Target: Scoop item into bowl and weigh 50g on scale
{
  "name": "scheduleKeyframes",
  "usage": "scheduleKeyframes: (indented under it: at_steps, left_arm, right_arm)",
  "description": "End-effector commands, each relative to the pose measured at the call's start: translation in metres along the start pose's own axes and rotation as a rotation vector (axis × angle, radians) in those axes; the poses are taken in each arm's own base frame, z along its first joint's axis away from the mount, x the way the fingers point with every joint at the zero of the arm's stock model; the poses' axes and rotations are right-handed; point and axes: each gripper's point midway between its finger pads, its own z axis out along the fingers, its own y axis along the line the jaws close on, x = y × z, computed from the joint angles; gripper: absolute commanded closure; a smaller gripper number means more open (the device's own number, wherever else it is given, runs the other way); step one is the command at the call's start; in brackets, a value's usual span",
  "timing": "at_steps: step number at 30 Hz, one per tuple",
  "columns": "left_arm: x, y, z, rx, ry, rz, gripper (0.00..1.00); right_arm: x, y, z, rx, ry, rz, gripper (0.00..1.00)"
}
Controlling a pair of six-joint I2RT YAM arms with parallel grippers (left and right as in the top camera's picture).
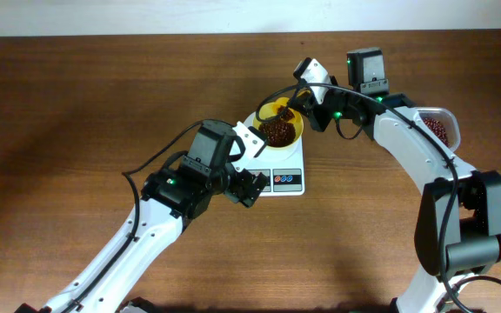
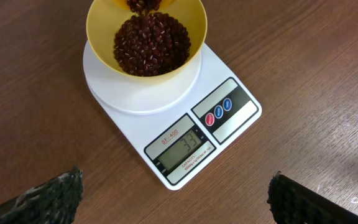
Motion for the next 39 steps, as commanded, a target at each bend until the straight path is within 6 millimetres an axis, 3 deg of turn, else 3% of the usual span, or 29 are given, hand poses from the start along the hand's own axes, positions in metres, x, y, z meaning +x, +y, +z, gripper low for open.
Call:
scheduleKeyframes:
  at_steps: [1, 29, 39]
  left_arm:
    - [-0.005, -0.001, -0.006, 0.004, -0.024, -0.012, 0.01]
    - [-0.005, -0.001, -0.006, 0.004, -0.024, -0.012, 0.01]
    - [-0.005, -0.001, -0.006, 0.004, -0.024, -0.012, 0.01]
  right_arm:
    - [0.000, 0.005, 0.004, -0.014, -0.002, -0.031, 0.96]
    - [-0.004, 0.002, 0.004, -0.006, -0.017, -0.045, 0.96]
    - [-0.002, 0.013, 0.003, -0.059, -0.018, -0.021, 0.96]
